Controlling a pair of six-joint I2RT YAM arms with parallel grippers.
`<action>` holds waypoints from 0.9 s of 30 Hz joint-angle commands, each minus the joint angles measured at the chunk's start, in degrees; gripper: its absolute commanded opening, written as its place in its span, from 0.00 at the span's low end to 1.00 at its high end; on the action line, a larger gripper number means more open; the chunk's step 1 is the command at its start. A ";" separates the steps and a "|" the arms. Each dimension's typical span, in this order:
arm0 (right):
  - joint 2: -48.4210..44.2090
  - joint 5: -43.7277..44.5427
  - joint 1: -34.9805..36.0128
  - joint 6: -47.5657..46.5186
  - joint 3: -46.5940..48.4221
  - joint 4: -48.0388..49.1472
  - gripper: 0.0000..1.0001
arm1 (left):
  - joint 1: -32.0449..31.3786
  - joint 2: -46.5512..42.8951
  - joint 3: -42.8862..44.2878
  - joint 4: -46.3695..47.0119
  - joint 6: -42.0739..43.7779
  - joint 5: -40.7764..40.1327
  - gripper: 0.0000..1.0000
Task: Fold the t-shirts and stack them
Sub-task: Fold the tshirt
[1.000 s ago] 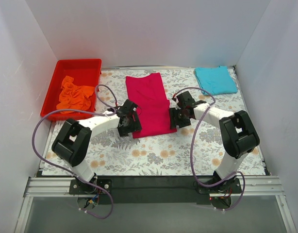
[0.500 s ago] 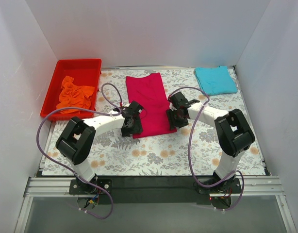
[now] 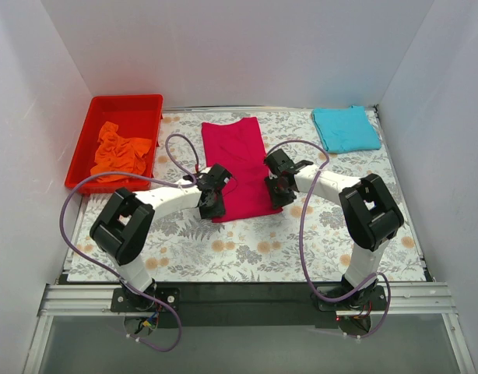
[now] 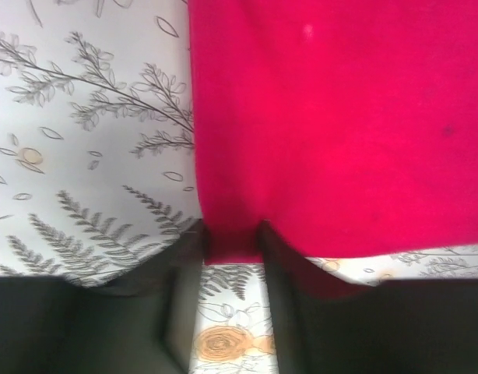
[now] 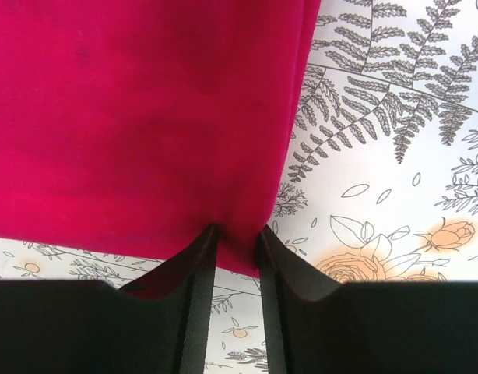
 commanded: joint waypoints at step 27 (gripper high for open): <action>-17.64 -21.97 1.80 -7.22 -13.81 -36.23 0.01 | -9.07 -25.65 -15.51 -29.45 -4.29 31.70 0.00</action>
